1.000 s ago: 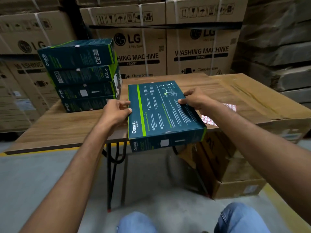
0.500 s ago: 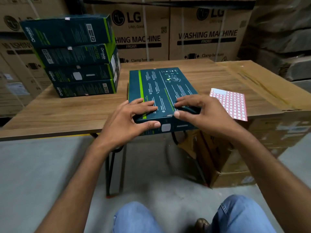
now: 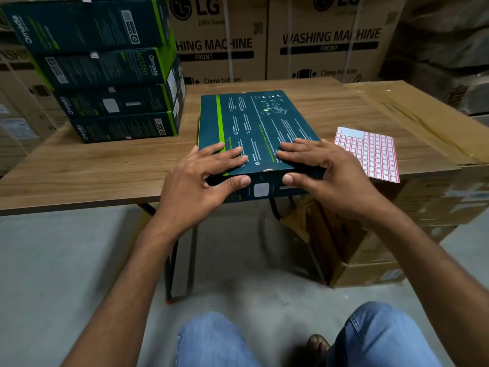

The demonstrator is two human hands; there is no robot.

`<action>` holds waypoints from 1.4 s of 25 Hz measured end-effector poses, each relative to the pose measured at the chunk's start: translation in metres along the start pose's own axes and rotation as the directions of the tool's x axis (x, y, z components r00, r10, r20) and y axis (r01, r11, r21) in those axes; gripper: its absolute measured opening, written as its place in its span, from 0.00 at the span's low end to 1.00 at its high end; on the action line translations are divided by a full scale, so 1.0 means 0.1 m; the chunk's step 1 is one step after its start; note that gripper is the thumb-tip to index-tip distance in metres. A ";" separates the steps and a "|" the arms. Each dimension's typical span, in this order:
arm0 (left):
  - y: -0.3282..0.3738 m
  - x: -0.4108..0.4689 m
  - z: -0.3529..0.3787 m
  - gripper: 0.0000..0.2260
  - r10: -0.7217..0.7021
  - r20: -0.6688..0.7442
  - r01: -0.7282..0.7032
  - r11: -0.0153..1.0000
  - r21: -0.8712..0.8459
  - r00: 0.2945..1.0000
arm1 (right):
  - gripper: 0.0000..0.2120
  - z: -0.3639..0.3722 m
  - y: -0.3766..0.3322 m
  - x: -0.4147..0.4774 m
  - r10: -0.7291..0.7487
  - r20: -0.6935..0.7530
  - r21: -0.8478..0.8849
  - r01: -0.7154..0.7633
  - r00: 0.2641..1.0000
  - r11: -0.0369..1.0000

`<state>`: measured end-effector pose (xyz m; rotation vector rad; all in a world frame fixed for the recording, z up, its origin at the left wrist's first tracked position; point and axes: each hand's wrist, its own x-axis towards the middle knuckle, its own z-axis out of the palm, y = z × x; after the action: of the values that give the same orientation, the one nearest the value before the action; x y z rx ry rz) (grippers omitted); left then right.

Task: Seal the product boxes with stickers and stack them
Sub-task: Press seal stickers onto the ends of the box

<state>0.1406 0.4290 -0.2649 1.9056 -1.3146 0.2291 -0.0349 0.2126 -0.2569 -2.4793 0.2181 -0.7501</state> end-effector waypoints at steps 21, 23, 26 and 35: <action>0.06 0.20 -0.10 0.19 -0.032 0.113 0.013 0.985 0.170 0.993 | 0.24 -0.03 -0.02 0.14 -0.029 0.041 -0.168 0.035 0.999 0.985; 0.05 0.18 -0.06 0.17 -0.013 0.058 0.003 0.985 0.170 0.998 | 0.24 -0.03 -0.03 0.16 -0.021 0.028 -0.161 0.025 0.999 0.987; 0.03 0.12 -0.02 0.21 -0.012 0.056 0.004 0.990 0.139 0.998 | 0.24 -0.07 -0.05 0.15 -0.004 0.060 -0.145 0.012 0.998 0.989; 0.07 0.11 -0.04 0.27 -0.025 0.090 0.005 0.976 0.216 0.996 | 0.27 -0.03 -0.05 0.11 -0.013 0.033 -0.141 0.017 0.999 0.990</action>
<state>0.1406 0.4227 -0.2528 2.1296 -1.3828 0.2897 -0.0278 0.2119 -0.2471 -2.6272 0.2489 -0.7228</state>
